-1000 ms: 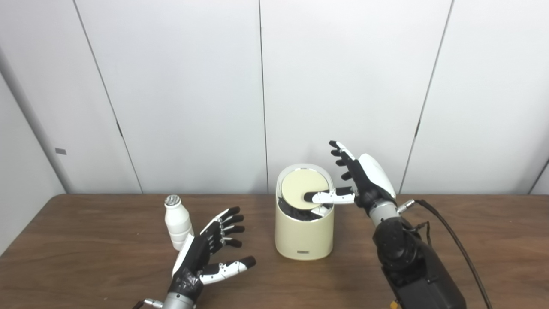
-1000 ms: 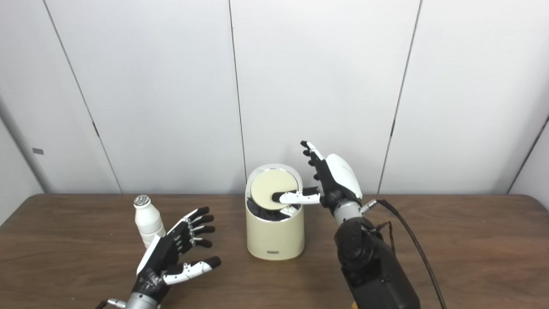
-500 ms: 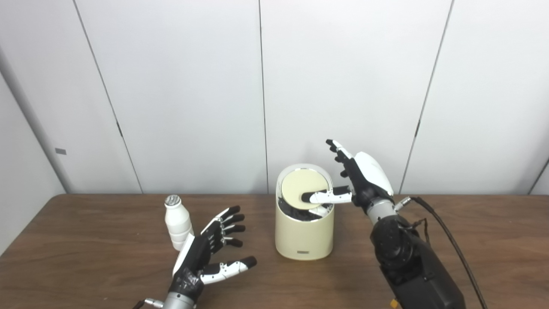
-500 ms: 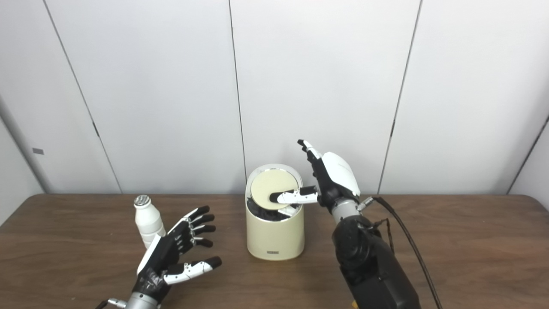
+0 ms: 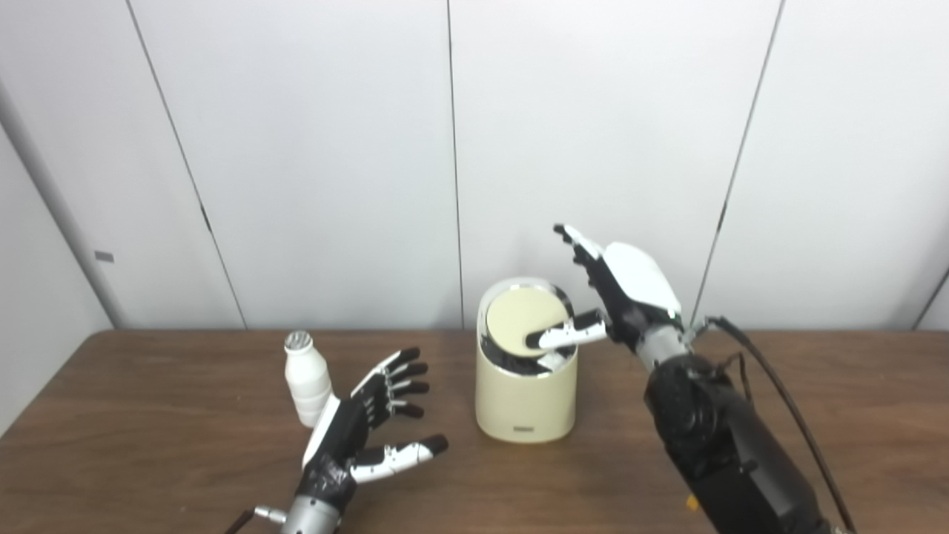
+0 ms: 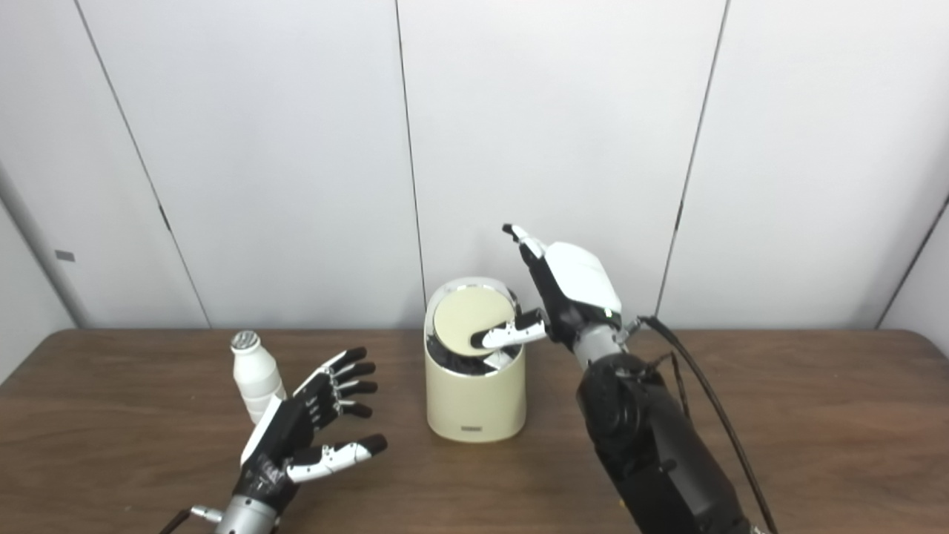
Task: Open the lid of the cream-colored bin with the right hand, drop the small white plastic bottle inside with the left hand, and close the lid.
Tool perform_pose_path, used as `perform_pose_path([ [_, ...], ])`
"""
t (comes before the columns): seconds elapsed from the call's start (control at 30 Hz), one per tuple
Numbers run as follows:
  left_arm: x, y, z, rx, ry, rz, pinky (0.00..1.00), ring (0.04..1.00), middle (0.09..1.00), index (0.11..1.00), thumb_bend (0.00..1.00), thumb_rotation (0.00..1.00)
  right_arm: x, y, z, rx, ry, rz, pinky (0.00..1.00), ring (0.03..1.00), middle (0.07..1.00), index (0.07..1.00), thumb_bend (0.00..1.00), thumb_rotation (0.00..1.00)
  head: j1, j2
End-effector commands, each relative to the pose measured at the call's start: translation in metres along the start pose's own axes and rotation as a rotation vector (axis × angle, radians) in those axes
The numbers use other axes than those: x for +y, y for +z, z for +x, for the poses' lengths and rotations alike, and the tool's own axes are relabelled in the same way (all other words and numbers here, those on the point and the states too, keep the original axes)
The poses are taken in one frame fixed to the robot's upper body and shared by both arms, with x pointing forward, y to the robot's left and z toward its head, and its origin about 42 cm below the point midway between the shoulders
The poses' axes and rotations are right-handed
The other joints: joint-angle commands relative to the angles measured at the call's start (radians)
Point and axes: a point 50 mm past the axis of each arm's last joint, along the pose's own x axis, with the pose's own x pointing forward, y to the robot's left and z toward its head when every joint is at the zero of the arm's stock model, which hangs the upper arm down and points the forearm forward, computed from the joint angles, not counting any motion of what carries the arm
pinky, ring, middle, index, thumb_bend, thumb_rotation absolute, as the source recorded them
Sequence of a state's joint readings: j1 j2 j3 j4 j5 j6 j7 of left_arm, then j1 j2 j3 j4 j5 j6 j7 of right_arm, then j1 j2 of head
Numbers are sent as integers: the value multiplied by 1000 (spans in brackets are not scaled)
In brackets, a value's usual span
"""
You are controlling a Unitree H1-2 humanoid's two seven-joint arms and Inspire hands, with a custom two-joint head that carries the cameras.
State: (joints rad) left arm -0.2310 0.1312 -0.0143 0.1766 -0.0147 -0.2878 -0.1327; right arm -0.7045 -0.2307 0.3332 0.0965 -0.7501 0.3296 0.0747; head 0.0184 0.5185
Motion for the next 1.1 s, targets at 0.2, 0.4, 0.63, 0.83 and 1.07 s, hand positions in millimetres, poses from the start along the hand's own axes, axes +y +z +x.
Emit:
perform_pose_path([
  [0.2,1,21,9,-69,1,5,642,771,836,895,831,160,-28,13,9,-42,-29,-106,701,826,904,916,963,210,6,16],
  [0.4,1,24,7,-66,-3,1,640,772,839,896,819,151,-26,14,9,-35,-7,-122,688,823,897,911,962,219,9,26],
  [0.63,3,24,5,-59,-4,4,645,769,837,893,823,169,-18,13,10,-34,22,-134,652,801,890,906,960,239,10,39],
  [0.83,3,25,4,-53,-8,-2,652,776,842,896,819,168,-13,18,12,-25,61,-206,670,814,892,915,950,252,7,42],
  [1.07,4,24,3,-48,-5,5,649,776,840,894,828,169,-4,20,13,-20,87,-246,703,837,899,912,966,215,9,44],
])
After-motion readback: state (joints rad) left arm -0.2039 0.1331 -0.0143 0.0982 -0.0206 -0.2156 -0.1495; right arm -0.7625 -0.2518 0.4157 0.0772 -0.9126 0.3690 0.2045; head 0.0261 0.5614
